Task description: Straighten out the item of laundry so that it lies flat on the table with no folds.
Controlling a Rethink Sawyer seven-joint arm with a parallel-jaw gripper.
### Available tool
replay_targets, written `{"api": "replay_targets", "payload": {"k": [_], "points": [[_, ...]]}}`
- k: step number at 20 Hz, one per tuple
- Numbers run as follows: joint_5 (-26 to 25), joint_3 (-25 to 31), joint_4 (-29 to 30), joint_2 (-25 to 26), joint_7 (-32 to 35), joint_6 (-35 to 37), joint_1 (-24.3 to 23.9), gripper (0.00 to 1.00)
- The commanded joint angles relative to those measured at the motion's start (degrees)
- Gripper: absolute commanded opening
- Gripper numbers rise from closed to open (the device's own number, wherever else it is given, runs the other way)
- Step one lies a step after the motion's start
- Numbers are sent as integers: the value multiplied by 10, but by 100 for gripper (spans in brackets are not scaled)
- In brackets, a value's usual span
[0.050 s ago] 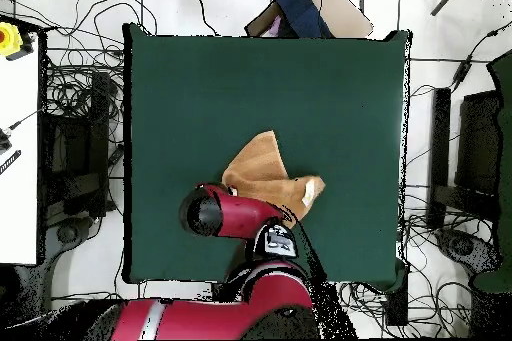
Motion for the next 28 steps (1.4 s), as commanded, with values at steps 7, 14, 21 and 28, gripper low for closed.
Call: {"api": "replay_targets", "payload": {"k": [7,14,21,28], "points": [[67,-138,-55,164,125,-126,53,0],[57,-148,-44,160,114,-132,47,0],[33,-151,-26,149,104,-139,25,0],[-1,-77,22,56,102,-69,-34,100]]}}
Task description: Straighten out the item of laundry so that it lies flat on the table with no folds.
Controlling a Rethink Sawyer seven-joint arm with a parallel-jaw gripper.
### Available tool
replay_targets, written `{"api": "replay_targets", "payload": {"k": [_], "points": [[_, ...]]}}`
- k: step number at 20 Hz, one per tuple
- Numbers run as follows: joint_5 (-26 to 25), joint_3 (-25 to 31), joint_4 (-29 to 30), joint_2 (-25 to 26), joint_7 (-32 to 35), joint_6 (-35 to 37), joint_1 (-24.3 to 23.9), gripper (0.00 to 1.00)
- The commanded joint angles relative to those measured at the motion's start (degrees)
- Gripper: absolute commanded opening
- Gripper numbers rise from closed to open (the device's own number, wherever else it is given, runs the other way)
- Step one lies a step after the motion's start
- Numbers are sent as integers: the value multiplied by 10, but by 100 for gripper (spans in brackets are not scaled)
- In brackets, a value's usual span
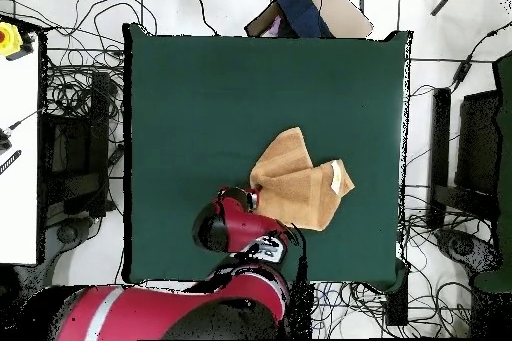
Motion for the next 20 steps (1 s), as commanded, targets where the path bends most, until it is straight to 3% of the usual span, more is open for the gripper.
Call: {"api": "replay_targets", "payload": {"k": [1,5,7,9,12,17,20], "points": [[6,35,32,-20,100,94,-73,100],[32,25,66,-151,101,231,-45,100],[25,41,72,-195,88,287,-64,100],[21,62,86,-227,86,294,-88,100],[21,107,106,-246,92,243,-138,100],[39,165,100,-270,63,322,-177,100],[32,177,76,-252,70,282,-186,100]]}}
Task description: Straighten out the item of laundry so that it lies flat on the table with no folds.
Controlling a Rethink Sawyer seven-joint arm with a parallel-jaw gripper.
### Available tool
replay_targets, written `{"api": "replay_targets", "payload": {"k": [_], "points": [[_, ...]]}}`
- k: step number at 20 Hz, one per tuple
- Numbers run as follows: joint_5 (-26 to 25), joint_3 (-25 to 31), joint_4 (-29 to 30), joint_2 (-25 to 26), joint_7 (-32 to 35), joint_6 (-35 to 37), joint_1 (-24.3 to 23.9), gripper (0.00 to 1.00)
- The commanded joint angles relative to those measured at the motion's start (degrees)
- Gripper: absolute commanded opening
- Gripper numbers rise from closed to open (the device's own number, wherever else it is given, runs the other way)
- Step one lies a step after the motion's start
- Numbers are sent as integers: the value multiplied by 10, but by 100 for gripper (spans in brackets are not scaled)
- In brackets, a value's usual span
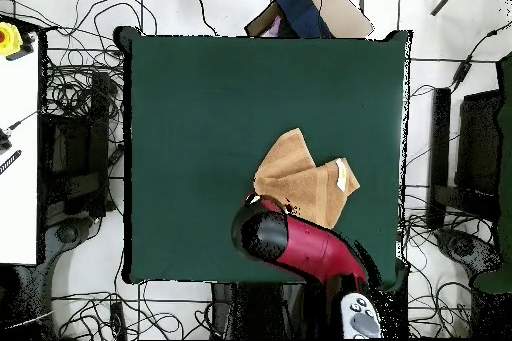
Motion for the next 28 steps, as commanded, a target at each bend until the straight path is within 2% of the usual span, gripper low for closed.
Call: {"api": "replay_targets", "payload": {"k": [1,4,7,10,16,18,24,26,28], "points": [[20,110,-24,0,73,-6,-23,100],[0,69,-76,42,87,-72,1,100],[-5,59,-100,75,101,-153,6,100],[3,53,-128,105,103,-181,10,100],[15,14,-175,148,71,-158,30,100],[-3,29,-191,174,58,-169,6,100],[-64,53,-246,264,-6,-121,-41,100],[-76,45,-252,271,-15,-91,-40,100],[-83,19,-253,275,-1,-97,-23,100]]}}
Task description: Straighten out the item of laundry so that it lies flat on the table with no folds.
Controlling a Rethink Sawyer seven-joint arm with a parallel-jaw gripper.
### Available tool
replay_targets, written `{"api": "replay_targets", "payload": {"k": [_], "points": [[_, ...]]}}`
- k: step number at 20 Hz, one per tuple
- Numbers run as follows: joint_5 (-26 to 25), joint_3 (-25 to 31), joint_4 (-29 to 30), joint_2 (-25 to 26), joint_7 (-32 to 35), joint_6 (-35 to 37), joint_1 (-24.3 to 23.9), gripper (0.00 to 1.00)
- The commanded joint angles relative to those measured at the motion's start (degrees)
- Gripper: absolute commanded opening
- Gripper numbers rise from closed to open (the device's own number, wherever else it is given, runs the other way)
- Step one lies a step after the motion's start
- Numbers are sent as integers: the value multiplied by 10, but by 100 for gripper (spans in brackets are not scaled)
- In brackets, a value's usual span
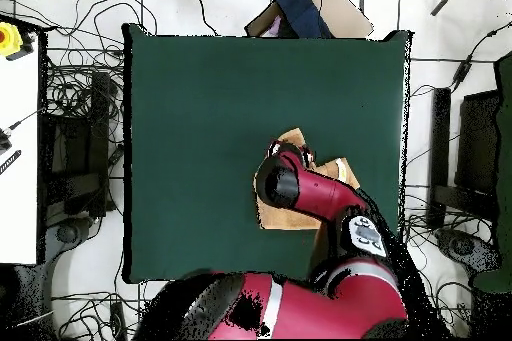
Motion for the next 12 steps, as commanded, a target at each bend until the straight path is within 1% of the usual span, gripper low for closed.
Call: {"api": "replay_targets", "payload": {"k": [1,3,5,7,10,12], "points": [[-45,1,-49,72,7,64,6,100],[-59,17,-55,87,10,53,-8,100],[-76,76,-65,101,-18,102,-48,100],[-77,119,-71,100,-46,179,-73,100],[-75,150,-92,98,-70,267,-83,100],[-76,154,-104,100,-69,291,-81,100]]}}
